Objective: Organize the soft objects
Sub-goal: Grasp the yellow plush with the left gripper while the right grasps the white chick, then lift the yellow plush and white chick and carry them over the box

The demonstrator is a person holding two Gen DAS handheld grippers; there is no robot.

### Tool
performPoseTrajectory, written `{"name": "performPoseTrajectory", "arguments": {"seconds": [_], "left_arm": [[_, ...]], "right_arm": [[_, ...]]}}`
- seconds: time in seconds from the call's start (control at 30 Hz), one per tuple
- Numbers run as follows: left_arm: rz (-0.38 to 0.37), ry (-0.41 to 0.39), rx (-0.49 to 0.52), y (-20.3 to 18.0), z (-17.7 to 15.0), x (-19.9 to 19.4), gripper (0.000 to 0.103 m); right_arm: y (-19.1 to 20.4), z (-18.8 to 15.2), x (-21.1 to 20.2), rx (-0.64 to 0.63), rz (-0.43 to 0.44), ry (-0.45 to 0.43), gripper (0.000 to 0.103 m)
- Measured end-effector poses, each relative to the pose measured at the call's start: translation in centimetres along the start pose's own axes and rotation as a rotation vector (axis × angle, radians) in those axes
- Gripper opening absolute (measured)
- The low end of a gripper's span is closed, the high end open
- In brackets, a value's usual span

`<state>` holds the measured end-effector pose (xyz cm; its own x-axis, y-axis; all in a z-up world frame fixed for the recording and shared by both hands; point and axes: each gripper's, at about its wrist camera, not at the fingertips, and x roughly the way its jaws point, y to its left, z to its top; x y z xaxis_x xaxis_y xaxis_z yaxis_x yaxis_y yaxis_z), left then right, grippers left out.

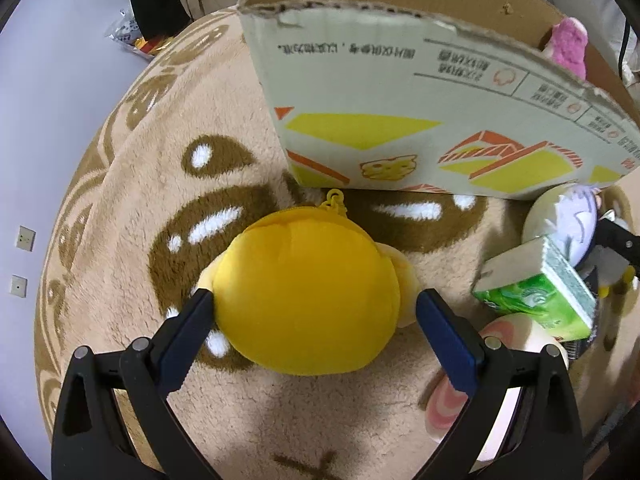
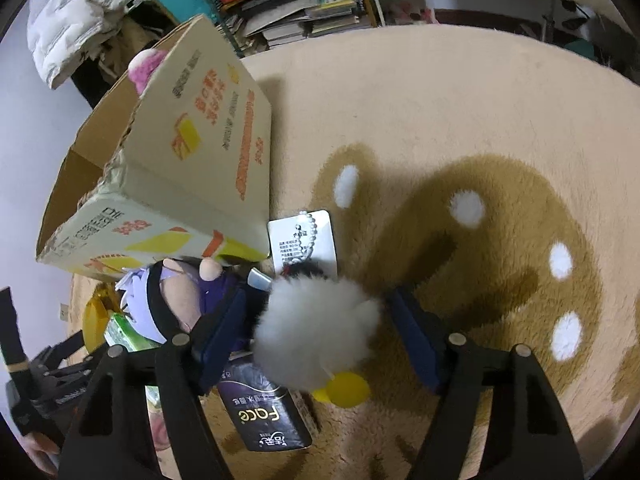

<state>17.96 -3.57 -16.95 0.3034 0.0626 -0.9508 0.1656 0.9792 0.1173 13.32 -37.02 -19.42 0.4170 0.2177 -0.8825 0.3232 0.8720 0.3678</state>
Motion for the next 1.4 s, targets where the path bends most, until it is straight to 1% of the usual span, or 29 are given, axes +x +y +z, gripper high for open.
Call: {"name": "performPoseTrajectory", "arguments": {"seconds": [0.07,0.2,0.3,0.4,0.47,0.53,0.6,0.63,0.7,0.77,0.8,0.83,0.97,1.13,1.23,1.3,1.4], "left_arm": [[0.006,0.011,0.002,0.0,0.0,0.4,0.099],[-0.028,0.052,-0.025,0.4,0.1,1.4,0.099],[-0.037,0.043,-0.035,0.8,0.3,1.6,0.099],[-0.043,0.038,-0.037,0.8,0.4,1.8,0.099],[-0.043,0.036,-0.034,0.9,0.4,2.0,0.097],[-0.035,0.033,-0.036,1.2,0.6,2.2,0.093],[-0.024,0.026,-0.043,1.5,0.7,2.3,0.090],[-0.021,0.026,-0.043,1.5,0.7,2.3,0.089],[-0.011,0.024,-0.037,1.2,0.7,2.2,0.087],[-0.005,0.022,-0.035,1.1,0.6,2.1,0.084],[-0.003,0.022,-0.036,1.1,0.5,2.0,0.084],[-0.002,0.022,-0.037,1.1,0.5,1.9,0.083],[-0.012,0.009,-0.064,1.3,0.5,1.5,0.083],[0.014,-0.037,-0.062,1.2,0.1,0.2,0.083],[0.040,-0.066,-0.085,1.6,-0.1,-0.8,0.083],[0.043,-0.090,-0.101,2.0,-0.2,-1.6,0.083],[0.034,-0.136,-0.130,2.5,-0.3,-2.9,0.083]], "right_arm": [[-0.3,-0.1,0.0,0.005,0.001,0.004,0.078],[-0.4,-0.2,-0.3,0.008,-0.005,0.007,0.078],[-0.9,0.0,-0.3,0.004,-0.024,0.008,0.078],[-0.9,-0.1,-0.4,0.002,-0.030,0.014,0.075],[-0.9,-0.2,-0.4,-0.002,-0.031,0.020,0.066],[-0.7,-0.2,-0.3,-0.006,-0.036,0.025,0.061],[-0.4,-0.4,-0.3,-0.015,-0.035,0.029,0.055],[-0.2,-0.4,-0.3,-0.021,-0.032,0.031,0.049],[0.3,-0.6,-0.4,-0.042,-0.042,0.034,0.046],[0.6,-0.7,-0.3,-0.056,-0.045,0.040,0.040],[0.6,-0.8,-0.3,-0.053,-0.041,0.044,0.038],[0.7,-0.9,-0.4,-0.053,-0.036,0.045,0.033],[1.5,-0.9,-0.6,-0.080,-0.009,0.041,0.032],[2.7,-0.5,-1.6,-0.093,0.010,-0.015,0.032],[3.0,-0.5,-2.9,-0.101,0.036,-0.059,0.031],[3.4,-0.5,-4.0,-0.110,0.076,-0.097,0.031],[3.6,-0.2,-5.0,-0.127,0.102,-0.147,0.031]]}}
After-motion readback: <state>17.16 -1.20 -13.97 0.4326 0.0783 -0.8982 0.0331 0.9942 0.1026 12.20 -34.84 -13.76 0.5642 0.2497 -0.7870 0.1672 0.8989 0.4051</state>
